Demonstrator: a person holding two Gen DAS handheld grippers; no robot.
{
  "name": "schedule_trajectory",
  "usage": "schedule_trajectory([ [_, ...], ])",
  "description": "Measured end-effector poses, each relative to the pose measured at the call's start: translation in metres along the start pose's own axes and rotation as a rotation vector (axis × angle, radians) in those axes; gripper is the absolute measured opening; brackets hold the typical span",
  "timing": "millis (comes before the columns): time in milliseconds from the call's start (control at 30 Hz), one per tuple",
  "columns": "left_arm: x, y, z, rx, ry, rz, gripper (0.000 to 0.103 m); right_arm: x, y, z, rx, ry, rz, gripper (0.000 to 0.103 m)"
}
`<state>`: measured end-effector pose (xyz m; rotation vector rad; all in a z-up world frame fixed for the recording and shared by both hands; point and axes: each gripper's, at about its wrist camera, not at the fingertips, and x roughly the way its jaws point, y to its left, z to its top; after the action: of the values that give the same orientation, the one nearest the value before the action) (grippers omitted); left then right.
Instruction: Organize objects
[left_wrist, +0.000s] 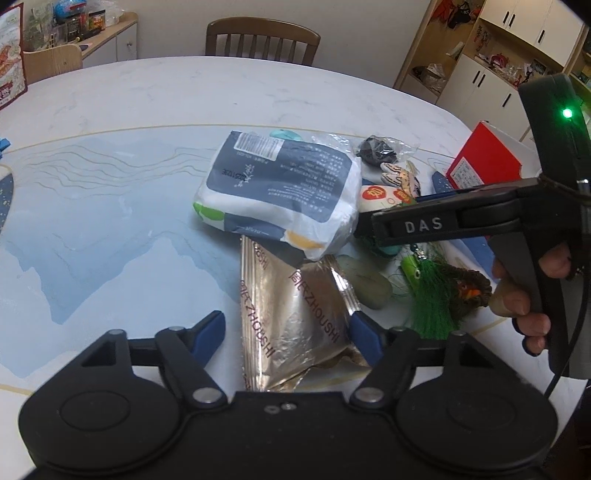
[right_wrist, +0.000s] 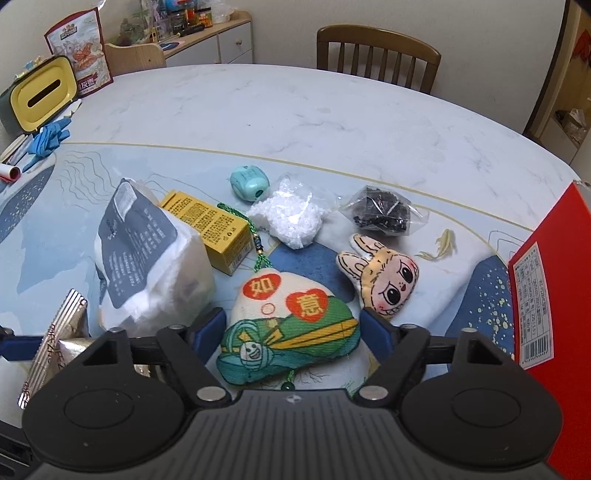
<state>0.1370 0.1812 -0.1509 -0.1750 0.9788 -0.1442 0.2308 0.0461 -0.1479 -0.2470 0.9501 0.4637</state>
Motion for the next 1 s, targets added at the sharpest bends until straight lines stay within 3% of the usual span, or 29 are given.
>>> schedule_trajectory([
  [167,0.002,0.003,0.002,-0.017,0.018,-0.056,0.053,-0.005,0.001,0.001,0.013,-0.004,-0.004,0.072],
  [400,-0.002,0.006,0.004,-0.022,0.027,-0.073,0.045,-0.029,-0.004,0.004,0.066,-0.033,-0.004,0.071],
  [1000,-0.06,-0.013,0.029,0.02,0.007,-0.19,0.044,-0.159,-0.046,0.021,0.146,-0.152,-0.023,0.071],
])
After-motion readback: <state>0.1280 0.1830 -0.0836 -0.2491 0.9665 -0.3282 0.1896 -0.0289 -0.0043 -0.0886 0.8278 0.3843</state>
